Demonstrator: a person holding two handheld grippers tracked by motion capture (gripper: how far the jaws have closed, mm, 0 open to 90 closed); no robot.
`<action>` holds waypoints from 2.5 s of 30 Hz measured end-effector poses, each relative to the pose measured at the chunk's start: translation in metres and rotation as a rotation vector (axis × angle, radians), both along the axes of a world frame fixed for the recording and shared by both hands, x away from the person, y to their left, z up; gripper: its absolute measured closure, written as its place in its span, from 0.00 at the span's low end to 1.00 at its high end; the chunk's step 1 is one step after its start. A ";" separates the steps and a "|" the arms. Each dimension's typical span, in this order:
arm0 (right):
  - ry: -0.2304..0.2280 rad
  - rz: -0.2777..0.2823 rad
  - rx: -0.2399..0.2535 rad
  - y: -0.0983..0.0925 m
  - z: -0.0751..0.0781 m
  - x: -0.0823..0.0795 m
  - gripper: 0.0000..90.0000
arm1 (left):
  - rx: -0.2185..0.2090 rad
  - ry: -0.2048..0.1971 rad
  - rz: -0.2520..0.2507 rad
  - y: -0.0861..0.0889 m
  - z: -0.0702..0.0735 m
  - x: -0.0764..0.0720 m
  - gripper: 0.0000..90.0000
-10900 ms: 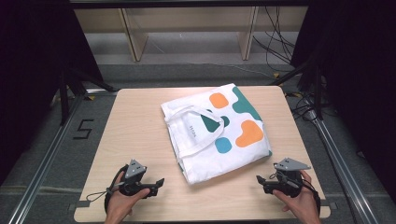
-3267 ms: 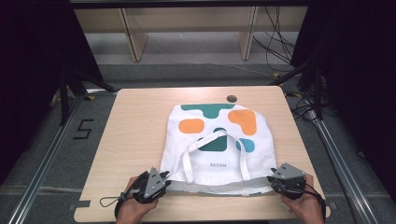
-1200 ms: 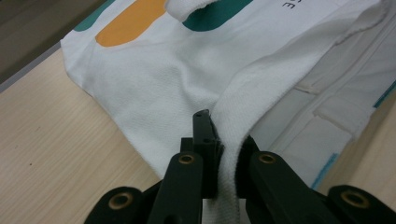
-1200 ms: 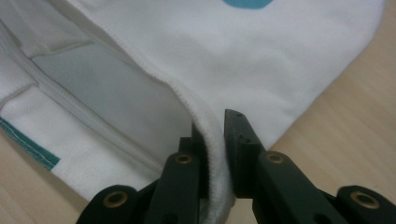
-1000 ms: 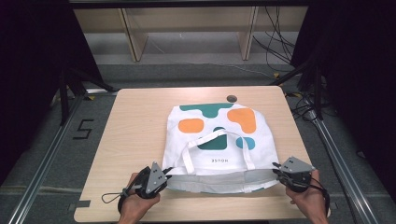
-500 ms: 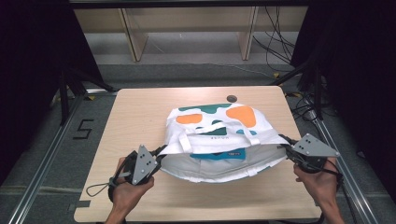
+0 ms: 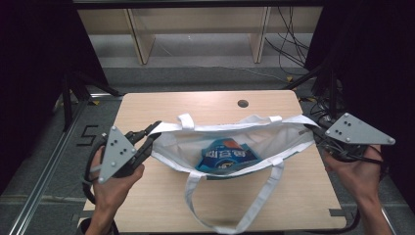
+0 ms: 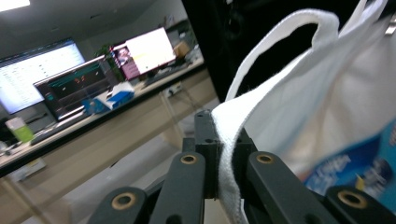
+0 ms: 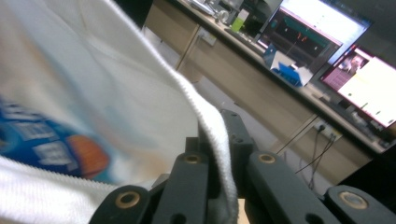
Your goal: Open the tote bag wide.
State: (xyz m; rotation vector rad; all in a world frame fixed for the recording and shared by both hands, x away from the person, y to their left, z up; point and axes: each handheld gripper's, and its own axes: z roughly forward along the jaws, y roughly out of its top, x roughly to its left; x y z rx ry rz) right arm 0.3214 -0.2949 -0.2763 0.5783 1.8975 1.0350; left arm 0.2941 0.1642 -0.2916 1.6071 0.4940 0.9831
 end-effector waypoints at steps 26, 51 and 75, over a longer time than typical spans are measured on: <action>0.157 -0.018 -0.062 0.006 -0.047 0.040 0.98 | -0.035 0.323 -0.034 0.005 -0.071 0.034 0.94; 0.353 -0.109 -0.083 -0.010 -0.134 0.072 0.98 | 0.136 0.619 -0.073 -0.046 -0.176 0.103 0.94; 0.571 -0.115 -0.153 0.000 -0.210 0.095 0.98 | 0.241 0.666 -0.022 -0.051 -0.215 0.110 0.94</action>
